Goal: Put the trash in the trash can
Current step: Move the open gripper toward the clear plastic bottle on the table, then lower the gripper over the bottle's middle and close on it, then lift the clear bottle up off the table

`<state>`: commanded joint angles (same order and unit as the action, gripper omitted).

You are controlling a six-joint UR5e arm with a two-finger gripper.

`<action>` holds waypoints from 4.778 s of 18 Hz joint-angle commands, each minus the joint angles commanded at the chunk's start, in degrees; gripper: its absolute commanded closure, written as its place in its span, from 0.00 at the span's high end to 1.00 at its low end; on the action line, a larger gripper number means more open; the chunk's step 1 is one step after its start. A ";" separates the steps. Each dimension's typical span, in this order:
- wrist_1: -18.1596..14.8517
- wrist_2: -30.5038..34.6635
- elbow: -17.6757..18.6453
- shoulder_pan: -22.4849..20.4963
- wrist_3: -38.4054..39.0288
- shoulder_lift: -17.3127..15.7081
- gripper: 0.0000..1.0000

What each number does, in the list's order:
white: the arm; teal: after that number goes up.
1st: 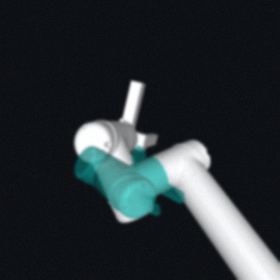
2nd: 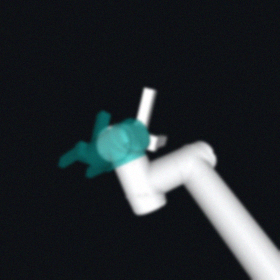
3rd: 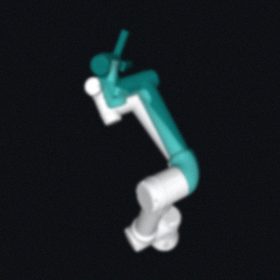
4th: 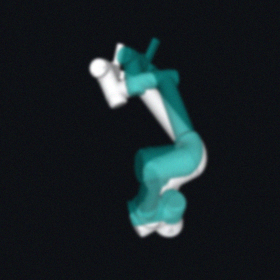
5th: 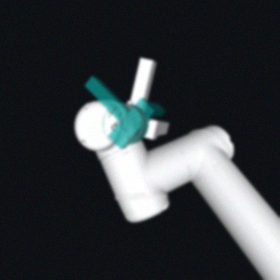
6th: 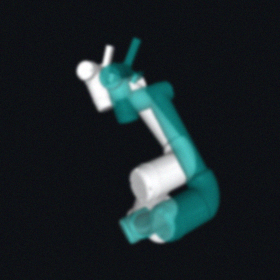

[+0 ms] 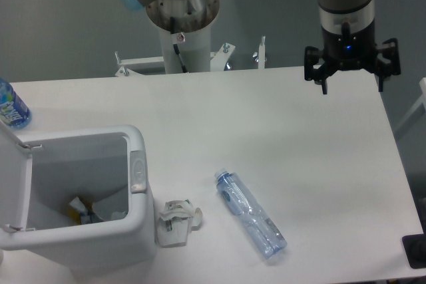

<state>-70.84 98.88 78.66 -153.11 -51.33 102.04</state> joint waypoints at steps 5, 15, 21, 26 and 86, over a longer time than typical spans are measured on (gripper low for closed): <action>0.88 -0.53 0.96 0.70 0.79 1.05 1.00; 9.76 -2.54 6.50 6.32 21.41 7.11 1.00; 10.46 -14.21 4.41 8.96 37.51 14.93 1.00; 16.95 -18.37 3.43 9.58 43.85 20.29 1.00; 26.63 -29.97 -9.49 17.39 47.37 6.60 0.56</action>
<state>-44.22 68.91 69.17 -135.71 -3.96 108.64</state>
